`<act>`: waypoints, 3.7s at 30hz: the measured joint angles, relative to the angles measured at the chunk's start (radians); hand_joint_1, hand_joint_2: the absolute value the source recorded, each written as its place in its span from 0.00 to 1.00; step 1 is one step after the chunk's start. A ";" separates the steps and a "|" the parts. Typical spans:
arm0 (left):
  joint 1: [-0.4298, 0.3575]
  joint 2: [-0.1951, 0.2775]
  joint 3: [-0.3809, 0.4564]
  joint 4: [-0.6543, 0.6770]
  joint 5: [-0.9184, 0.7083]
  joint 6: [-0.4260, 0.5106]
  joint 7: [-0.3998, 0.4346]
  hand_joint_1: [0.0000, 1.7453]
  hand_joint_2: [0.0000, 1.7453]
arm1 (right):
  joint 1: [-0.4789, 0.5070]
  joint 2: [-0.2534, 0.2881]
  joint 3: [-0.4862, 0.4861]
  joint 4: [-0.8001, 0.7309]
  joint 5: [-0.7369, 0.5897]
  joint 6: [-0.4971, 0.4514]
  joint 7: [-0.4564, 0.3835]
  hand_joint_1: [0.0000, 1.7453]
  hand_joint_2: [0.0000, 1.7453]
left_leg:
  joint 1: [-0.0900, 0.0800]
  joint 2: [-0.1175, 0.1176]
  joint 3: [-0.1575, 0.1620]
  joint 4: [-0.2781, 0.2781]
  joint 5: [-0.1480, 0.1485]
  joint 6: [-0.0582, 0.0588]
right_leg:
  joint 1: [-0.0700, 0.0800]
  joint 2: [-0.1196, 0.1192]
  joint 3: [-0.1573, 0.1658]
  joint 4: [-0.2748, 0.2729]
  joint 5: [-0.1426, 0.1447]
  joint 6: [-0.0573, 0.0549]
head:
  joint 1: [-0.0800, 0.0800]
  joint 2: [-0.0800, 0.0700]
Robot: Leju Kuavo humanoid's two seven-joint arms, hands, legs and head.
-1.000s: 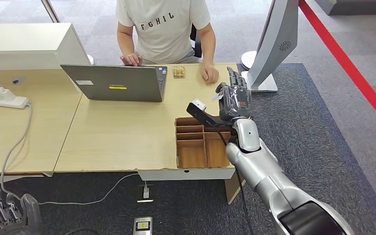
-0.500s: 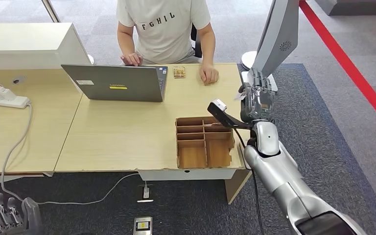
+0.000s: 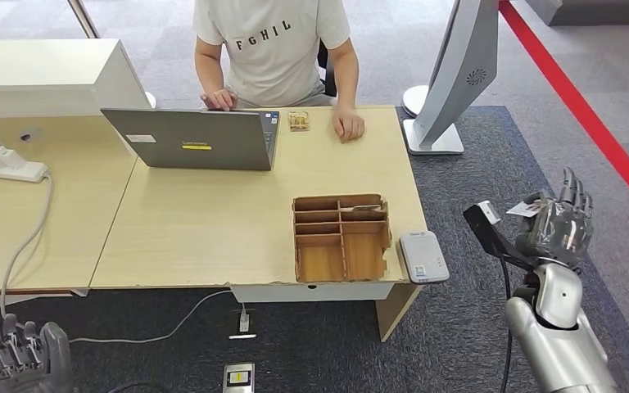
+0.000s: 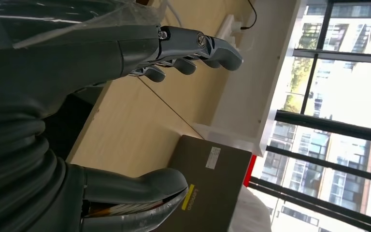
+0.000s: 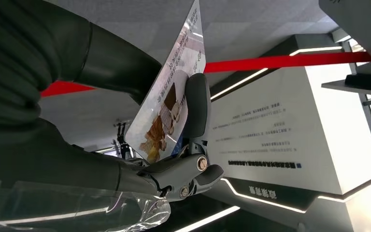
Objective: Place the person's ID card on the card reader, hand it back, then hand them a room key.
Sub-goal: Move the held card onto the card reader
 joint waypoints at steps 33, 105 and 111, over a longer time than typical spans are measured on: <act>-0.003 0.001 0.005 0.044 -0.024 0.000 0.000 0.00 1.00 | 0.192 0.096 0.189 -0.245 -0.325 -0.106 -0.249 1.00 1.00 | 0.001 0.000 0.000 -0.001 0.000 0.000 | 0.000 0.000 0.002 0.001 0.000 0.000 | 0.000 0.000; 0.010 -0.045 0.029 0.034 -0.025 0.000 0.000 0.00 1.00 | 0.051 0.172 0.185 0.235 -0.345 -0.150 -0.241 1.00 1.00 | 0.000 0.000 0.000 -0.001 0.001 0.000 | 0.000 -0.001 0.001 0.001 0.000 0.000 | 0.000 0.000; 0.010 -0.044 0.029 0.034 -0.025 0.000 0.000 0.00 1.00 | 0.052 0.174 0.186 0.235 -0.345 -0.150 -0.241 1.00 1.00 | 0.000 0.000 0.000 -0.001 0.001 0.000 | 0.000 -0.001 0.001 0.001 0.000 0.000 | 0.000 0.000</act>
